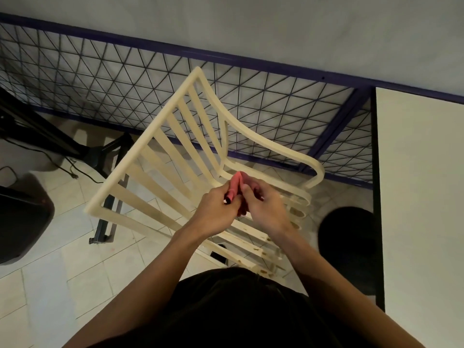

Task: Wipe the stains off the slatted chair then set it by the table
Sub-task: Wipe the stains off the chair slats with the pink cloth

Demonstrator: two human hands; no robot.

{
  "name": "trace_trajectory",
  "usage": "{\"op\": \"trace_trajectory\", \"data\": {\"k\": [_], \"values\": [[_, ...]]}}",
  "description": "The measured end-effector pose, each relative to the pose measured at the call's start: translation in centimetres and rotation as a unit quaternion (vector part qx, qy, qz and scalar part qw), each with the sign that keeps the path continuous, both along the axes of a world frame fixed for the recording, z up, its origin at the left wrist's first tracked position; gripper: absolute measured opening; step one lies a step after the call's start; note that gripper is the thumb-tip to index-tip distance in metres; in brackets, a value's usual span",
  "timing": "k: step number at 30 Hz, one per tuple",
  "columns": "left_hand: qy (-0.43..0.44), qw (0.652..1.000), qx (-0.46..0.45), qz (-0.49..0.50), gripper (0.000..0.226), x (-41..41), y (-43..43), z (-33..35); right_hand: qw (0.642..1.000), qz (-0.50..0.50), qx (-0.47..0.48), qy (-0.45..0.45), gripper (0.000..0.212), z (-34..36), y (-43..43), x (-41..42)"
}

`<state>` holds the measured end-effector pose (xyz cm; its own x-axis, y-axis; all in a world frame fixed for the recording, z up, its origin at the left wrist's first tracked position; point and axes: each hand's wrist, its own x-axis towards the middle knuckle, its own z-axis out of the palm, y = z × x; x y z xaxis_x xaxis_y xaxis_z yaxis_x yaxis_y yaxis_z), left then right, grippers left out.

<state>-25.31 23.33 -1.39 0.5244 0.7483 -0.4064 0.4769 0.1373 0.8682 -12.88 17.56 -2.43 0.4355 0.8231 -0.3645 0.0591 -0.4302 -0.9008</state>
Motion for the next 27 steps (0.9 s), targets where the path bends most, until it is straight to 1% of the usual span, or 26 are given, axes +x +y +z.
{"op": "trace_trajectory", "data": {"k": [1, 3, 5, 7, 9, 12, 14, 15, 17, 19, 21, 24, 27], "values": [[-0.024, 0.999, -0.043, 0.001, 0.041, 0.1, 0.1, -0.3, 0.999, 0.014, -0.004, 0.042, 0.025, -0.3, 0.1, -0.2], [-0.052, 0.993, -0.107, -0.002, 0.062, -0.1, 0.6, -0.6, 0.987, 0.022, -0.01, 0.161, 0.027, -0.9, 0.3, -0.3], [-0.064, 0.988, -0.143, -0.016, 0.077, -0.6, 1.0, -1.0, 0.967, 0.019, -0.014, 0.252, 0.034, -1.6, 0.3, -0.2], [-0.062, 0.987, -0.146, -0.038, 0.082, -0.9, 1.1, -1.1, 0.96, 0.009, -0.008, 0.28, 0.04, -2.0, 0.1, -0.4], [-0.06, 0.987, -0.141, -0.053, 0.084, -1.1, 1.1, -1.4, 0.964, -0.02, 0.008, 0.265, 0.039, -2.7, -0.2, -0.5], [-0.044, 0.989, -0.118, -0.077, 0.079, -1.6, 1.1, -2.5, 0.96, -0.094, 0.01, 0.265, 0.034, -3.1, -0.6, 0.0], [-0.026, 0.99, -0.104, -0.087, 0.069, -2.0, 1.4, -3.3, 0.948, -0.121, -0.012, 0.296, 0.025, -3.5, -0.9, 0.5], [-0.022, 0.991, -0.097, -0.094, 0.063, -2.1, 1.5, -3.8, 0.942, -0.122, -0.028, 0.311, 0.024, -3.8, -0.9, 0.7], [-0.029, 0.989, -0.093, -0.11, 0.053, -2.1, 1.7, -5.2, 0.937, -0.099, -0.055, 0.331, 0.029, -4.8, -0.8, 0.8], [-0.033, 0.989, -0.102, -0.103, 0.05, -2.1, 2.1, -6.9, 0.925, -0.081, -0.074, 0.363, 0.033, -6.1, -0.4, 0.7], [-0.013, 0.99, -0.108, -0.093, 0.048, -2.3, 3.1, -8.9, 0.911, -0.092, -0.093, 0.39, 0.036, -7.6, -0.1, 0.5], [0.0, 0.991, -0.098, -0.09, 0.035, -1.8, 4.5, -11.8, 0.915, -0.088, -0.105, 0.38, 0.034, -10.7, 0.6, 0.9], [0.007, 0.991, -0.118, -0.06, 0.028, -1.2, 5.6, -14.5, 0.925, -0.072, -0.109, 0.356, 0.028, -14.2, 1.7, 1.2]]}}
